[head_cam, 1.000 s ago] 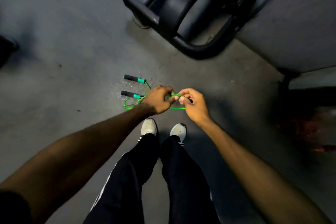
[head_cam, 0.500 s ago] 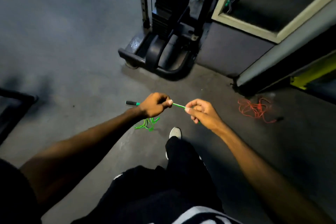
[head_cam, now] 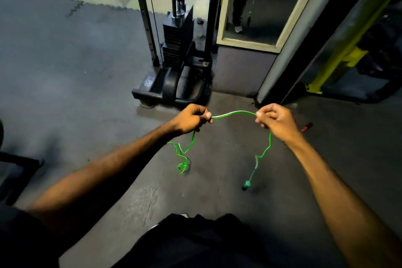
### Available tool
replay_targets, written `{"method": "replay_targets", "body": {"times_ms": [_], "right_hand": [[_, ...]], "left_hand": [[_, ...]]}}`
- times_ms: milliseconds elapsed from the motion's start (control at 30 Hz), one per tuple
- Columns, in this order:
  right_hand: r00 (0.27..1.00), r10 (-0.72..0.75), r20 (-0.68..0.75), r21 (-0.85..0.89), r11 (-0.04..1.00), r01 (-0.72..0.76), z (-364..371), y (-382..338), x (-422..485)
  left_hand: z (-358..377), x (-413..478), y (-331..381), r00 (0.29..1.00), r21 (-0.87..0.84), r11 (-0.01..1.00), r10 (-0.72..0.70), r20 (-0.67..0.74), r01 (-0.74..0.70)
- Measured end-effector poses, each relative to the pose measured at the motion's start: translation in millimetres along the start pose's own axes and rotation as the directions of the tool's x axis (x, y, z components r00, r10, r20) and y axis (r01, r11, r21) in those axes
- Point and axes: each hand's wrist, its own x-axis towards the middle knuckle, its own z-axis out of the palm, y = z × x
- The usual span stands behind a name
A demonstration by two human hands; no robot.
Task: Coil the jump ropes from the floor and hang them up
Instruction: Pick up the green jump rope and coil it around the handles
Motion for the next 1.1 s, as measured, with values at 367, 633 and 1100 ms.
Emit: {"method": "replay_targets", "body": {"times_ms": [367,633,1100], "right_hand": [[0.995,-0.09,-0.035,-0.088,0.992,0.087,-68.2,8.6,-99.6],[0.962,-0.061,0.266,-0.067,0.994,0.082,-40.0,32.0,-181.4],[0.875,-0.43,0.221,-0.269,0.836,0.478,-35.4,12.4,-252.1]], "left_hand": [[81.1,-82.3,51.4,0.994,0.098,0.994,0.026,0.109,-0.037],[140.4,-155.1,79.2,0.996,-0.002,0.996,0.088,-0.016,-0.088],[167.5,-224.0,107.7,0.996,0.119,0.989,0.08,0.05,-0.086]]}}
